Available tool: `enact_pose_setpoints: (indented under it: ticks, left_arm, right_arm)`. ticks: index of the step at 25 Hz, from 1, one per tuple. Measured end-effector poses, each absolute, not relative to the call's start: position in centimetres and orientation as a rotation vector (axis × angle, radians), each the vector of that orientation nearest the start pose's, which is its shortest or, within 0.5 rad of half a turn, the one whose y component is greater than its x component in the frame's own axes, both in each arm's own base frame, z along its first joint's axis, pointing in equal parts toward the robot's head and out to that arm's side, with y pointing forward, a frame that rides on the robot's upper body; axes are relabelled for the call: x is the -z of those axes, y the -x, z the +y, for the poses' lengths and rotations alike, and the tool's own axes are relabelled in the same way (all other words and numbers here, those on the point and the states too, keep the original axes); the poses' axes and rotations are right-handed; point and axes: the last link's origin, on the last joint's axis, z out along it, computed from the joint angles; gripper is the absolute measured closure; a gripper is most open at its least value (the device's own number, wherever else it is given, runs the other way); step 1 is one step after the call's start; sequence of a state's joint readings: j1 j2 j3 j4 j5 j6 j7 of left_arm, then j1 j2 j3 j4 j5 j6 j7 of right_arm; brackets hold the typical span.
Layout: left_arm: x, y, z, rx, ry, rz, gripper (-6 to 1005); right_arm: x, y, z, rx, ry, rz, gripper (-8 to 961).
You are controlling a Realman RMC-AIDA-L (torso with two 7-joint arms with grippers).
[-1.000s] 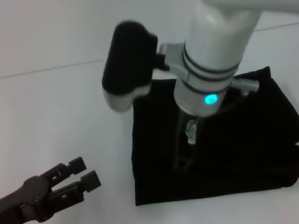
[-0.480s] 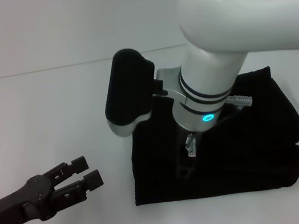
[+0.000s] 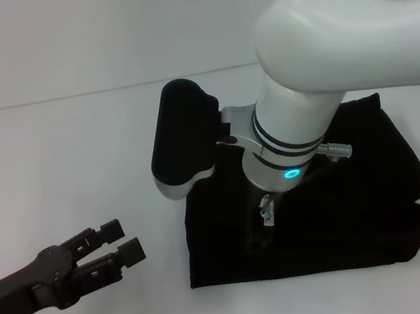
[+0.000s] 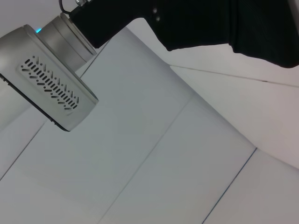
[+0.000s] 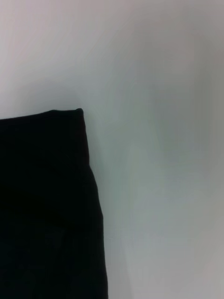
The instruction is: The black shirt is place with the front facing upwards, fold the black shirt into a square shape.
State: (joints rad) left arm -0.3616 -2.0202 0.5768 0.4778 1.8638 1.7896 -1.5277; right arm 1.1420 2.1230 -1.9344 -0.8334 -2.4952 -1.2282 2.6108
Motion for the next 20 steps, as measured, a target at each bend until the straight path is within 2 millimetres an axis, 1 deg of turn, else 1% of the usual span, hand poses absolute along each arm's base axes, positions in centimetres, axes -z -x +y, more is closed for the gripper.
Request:
enact_pose_setpoints:
  ticks: [8, 20]
  left_arm:
    - [-2.15, 30.36, 26.14, 1.142, 2.520, -1.128, 49]
    - [-2.20, 30.31, 26.29, 1.137, 2.525, -1.108, 51]
  right_arm:
    - [12.95, -8.22, 37.23, 0.876, 2.730, 0.137, 353]
    - [12.94, -8.38, 37.22, 0.887, 2.727, 0.128, 853]
